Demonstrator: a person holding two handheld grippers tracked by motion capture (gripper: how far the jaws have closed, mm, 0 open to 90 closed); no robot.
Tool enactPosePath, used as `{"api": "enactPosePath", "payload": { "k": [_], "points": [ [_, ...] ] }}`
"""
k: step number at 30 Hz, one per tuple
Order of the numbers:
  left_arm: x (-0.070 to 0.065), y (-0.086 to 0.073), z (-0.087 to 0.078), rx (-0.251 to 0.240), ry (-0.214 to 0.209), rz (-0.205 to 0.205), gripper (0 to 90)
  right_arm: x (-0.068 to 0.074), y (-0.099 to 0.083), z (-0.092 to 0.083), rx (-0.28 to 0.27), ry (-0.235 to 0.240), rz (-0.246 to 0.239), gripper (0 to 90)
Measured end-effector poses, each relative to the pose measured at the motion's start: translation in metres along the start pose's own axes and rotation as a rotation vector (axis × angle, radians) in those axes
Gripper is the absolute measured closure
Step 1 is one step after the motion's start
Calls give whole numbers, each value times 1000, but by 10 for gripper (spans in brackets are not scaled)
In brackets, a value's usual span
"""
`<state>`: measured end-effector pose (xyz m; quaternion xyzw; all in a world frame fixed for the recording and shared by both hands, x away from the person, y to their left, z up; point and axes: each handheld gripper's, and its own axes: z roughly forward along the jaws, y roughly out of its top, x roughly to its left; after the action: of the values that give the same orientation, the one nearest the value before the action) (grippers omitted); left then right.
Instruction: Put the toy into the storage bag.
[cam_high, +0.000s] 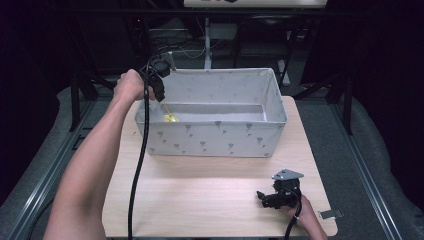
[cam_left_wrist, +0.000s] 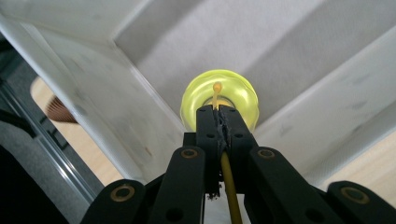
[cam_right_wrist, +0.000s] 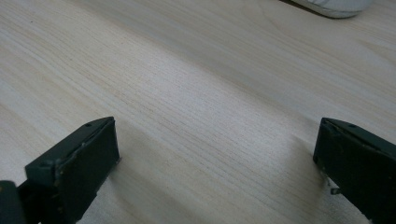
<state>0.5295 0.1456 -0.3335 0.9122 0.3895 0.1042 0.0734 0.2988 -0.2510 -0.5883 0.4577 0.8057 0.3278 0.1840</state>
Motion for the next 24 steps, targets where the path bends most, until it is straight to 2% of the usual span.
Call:
{"api": "enactPosePath", "payload": {
  "k": [5, 7, 12, 13, 19, 24],
  "points": [
    [2, -9, 11, 60, -18, -28, 880, 0, 0, 0, 2, 0, 1, 0],
    [4, -12, 16, 87, -11, -26, 880, 0, 0, 0, 1, 0, 1, 0],
    [8, -19, 25, 119, -9, -48, 879, 0, 0, 0, 2, -1, 1, 0],
    [10, -21, 30, 139, -5, -55, 878, 0, 0, 0, 4, 0, 3, 0],
    [14, -28, 40, 156, -19, -80, 876, 0, 0, 0, 2, 0, 1, 0],
    [13, -30, 38, 118, -20, -86, 843, 0, 0, 0, 2, -1, 1, 0]
  ]
}}
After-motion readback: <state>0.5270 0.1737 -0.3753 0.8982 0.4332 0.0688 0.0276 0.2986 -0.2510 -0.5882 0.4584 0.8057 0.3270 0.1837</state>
